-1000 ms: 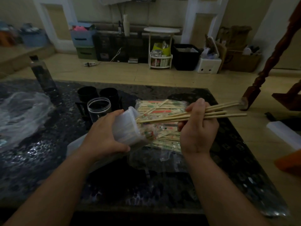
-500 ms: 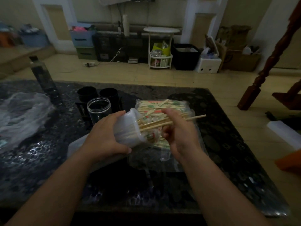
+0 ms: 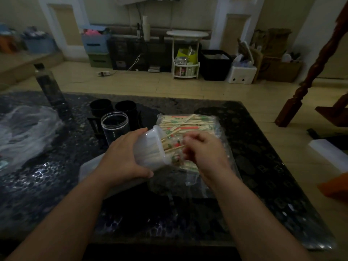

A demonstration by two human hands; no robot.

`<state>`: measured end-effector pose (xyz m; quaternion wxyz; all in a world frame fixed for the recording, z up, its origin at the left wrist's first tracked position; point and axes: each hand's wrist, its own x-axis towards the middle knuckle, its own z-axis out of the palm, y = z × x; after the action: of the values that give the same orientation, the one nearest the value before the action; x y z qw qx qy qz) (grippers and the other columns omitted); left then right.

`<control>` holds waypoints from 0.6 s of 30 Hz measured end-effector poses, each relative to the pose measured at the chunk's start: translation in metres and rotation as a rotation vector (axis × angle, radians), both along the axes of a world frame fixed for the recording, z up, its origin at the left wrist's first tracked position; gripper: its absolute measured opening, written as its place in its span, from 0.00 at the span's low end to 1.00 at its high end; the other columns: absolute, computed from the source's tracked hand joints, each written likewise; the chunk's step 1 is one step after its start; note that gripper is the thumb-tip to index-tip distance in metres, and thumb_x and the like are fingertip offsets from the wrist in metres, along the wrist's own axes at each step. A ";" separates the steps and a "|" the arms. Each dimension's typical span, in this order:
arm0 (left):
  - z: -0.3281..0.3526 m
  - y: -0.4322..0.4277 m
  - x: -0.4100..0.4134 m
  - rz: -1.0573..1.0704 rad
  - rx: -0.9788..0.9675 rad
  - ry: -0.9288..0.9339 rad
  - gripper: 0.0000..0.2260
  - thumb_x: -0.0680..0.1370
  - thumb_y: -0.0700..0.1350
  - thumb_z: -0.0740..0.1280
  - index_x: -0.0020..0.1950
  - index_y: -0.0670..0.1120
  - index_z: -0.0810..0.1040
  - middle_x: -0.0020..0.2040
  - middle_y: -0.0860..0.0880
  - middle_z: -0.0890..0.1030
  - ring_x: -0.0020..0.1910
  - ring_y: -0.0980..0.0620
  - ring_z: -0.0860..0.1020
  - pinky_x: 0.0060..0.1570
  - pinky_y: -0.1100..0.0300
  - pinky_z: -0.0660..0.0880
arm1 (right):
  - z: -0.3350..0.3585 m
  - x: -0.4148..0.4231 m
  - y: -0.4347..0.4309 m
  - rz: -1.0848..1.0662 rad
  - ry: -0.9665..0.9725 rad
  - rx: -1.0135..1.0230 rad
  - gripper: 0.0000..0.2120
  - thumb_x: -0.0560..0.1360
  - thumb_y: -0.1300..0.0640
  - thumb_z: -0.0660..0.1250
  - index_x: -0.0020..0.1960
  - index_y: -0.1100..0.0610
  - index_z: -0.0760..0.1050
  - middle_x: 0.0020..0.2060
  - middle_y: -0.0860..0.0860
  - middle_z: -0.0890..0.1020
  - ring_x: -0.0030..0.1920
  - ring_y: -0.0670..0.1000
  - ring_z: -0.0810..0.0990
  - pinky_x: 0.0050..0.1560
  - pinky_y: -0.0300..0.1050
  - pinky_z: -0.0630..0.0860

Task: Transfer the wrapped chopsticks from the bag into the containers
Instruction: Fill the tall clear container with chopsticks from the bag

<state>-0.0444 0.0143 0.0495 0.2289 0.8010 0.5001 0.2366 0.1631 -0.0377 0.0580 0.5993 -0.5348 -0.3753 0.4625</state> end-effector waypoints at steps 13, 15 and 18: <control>-0.001 0.002 -0.001 0.017 0.017 -0.025 0.55 0.48 0.64 0.71 0.75 0.56 0.62 0.67 0.57 0.67 0.67 0.52 0.67 0.63 0.56 0.65 | -0.007 0.019 0.002 -0.070 -0.534 -0.057 0.04 0.73 0.57 0.69 0.39 0.55 0.79 0.34 0.49 0.81 0.35 0.49 0.77 0.40 0.50 0.76; -0.001 0.002 -0.002 0.027 0.006 -0.032 0.55 0.48 0.64 0.71 0.75 0.57 0.62 0.68 0.57 0.67 0.67 0.52 0.67 0.64 0.55 0.65 | -0.010 0.025 0.003 -0.023 -0.599 -0.150 0.07 0.74 0.57 0.68 0.38 0.57 0.78 0.32 0.50 0.80 0.33 0.50 0.76 0.37 0.49 0.74; -0.001 0.003 -0.004 0.043 0.009 -0.036 0.55 0.48 0.64 0.71 0.76 0.57 0.61 0.70 0.55 0.68 0.67 0.53 0.66 0.63 0.56 0.65 | -0.016 0.029 0.002 0.083 -0.680 -0.287 0.09 0.75 0.58 0.65 0.40 0.61 0.79 0.31 0.52 0.81 0.31 0.50 0.76 0.35 0.46 0.73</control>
<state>-0.0481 0.0169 0.0487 0.2292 0.7868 0.5118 0.2579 0.1921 -0.0359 0.0421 0.3400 -0.7210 -0.5054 0.3304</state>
